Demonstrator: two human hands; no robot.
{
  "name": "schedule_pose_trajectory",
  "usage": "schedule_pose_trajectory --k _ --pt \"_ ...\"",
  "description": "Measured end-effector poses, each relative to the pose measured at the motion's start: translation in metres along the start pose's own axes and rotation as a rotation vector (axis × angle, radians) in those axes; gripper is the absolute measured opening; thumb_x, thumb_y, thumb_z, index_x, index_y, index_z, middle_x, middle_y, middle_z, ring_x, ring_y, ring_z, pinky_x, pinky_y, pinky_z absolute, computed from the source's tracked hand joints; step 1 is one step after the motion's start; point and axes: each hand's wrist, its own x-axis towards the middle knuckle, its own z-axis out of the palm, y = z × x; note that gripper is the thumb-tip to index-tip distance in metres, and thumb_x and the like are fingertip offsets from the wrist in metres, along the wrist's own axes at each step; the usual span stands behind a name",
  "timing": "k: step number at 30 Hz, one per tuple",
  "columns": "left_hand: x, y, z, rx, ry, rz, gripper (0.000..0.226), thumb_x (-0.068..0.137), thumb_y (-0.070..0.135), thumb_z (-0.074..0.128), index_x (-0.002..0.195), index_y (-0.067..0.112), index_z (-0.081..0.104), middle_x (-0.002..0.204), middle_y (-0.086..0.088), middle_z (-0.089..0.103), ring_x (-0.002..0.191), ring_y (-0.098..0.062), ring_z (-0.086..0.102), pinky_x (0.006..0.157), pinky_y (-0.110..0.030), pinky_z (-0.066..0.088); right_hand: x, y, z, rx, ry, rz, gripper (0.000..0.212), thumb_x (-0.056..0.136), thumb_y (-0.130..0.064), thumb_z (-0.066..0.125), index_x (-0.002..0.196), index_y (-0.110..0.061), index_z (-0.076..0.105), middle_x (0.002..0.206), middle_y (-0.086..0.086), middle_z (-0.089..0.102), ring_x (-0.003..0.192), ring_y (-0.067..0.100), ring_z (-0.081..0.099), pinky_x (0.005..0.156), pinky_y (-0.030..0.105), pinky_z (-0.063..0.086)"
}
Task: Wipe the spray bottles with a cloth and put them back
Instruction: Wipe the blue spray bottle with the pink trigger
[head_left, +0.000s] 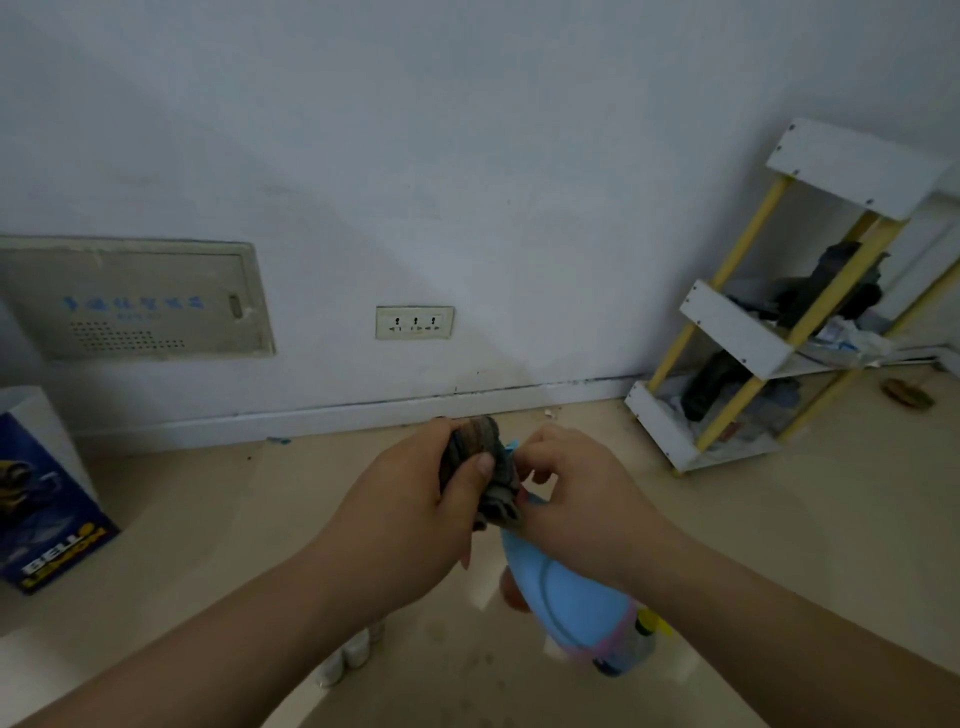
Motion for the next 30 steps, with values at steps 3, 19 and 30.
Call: schedule_pose_trajectory --k 3,19,30 --pt "-0.006 0.002 -0.01 0.067 -0.043 0.097 0.014 0.102 0.043 0.047 0.097 0.035 0.056 0.079 0.012 0.066 0.078 -0.001 0.062 0.063 -0.016 0.046 0.0 0.0 -0.002 0.004 -0.015 -0.019 0.002 0.08 -0.018 0.074 0.08 -0.016 0.074 0.08 -0.003 0.061 0.08 0.013 0.055 0.074 0.04 0.05" --pt "-0.04 -0.006 -0.048 0.004 -0.05 0.181 0.03 0.105 0.045 0.04 0.114 0.028 0.063 0.092 0.013 0.068 0.082 -0.005 0.066 0.075 -0.031 0.054 -0.005 -0.007 0.012 -0.014 -0.042 -0.242 0.017 0.079 -0.055 0.056 0.072 -0.039 0.055 0.077 -0.015 0.054 0.08 0.01 0.051 0.07 0.027 0.043" --pt "-0.025 0.005 -0.035 -0.484 -0.129 -0.752 0.029 0.106 0.026 0.045 0.101 0.007 0.067 0.098 -0.02 0.074 0.089 -0.033 0.075 0.086 -0.049 0.063 -0.017 -0.015 0.038 -0.309 -0.047 -0.456 0.023 0.077 -0.045 0.057 0.081 -0.029 0.073 0.077 -0.01 0.057 0.074 0.018 0.054 0.064 0.028 0.036"
